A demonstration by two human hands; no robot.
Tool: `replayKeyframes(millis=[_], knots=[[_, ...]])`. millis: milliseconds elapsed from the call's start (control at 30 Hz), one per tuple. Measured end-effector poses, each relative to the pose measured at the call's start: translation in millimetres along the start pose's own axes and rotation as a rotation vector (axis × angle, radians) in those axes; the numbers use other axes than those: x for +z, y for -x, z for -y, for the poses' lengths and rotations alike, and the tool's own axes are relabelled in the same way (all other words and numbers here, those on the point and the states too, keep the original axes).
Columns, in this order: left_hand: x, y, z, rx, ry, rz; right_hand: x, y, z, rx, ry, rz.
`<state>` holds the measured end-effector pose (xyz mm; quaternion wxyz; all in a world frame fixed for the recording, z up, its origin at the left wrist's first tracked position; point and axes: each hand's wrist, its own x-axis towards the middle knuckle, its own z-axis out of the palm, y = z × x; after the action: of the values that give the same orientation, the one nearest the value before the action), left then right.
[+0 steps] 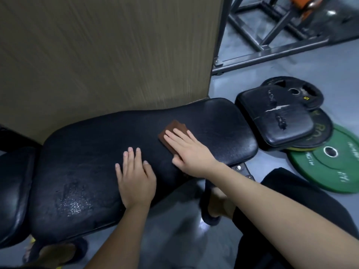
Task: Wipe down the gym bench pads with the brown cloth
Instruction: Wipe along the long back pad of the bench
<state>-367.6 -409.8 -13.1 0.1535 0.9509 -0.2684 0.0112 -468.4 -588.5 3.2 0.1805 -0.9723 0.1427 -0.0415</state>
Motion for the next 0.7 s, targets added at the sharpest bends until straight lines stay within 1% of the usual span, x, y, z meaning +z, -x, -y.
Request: replayKeyframes(millis=[100,200,300,367,400,467,600,700], knots=[[-1,1,-2,0.003,0.023,-0.018,-18,44,-41,0.128,-0.017,-0.092],[-2,2,-2,0.015,0.004,-0.015,-36,61,-93,0.37,-0.04,-0.173],[-1,0,-2,0.002,-0.008,0.007,-45,41,-118,0.597,-0.006,-0.191],[0,0,-3,-0.016,-0.004,0.01,-44,17,-115,0.696,0.019,-0.186],[0,0,-3,-0.021,0.001,0.007,-43,6,-109,0.717,0.032,-0.19],[0,0,-4,-0.021,0.01,-0.005,-40,-10,-89,0.683,0.046,-0.17],[-2,-1,-4,0.002,0.027,-0.006,-26,-9,-37,0.384,0.018,-0.019],[-3,0,-3,0.015,0.02,0.027,-20,10,-22,0.266,-0.041,0.086]])
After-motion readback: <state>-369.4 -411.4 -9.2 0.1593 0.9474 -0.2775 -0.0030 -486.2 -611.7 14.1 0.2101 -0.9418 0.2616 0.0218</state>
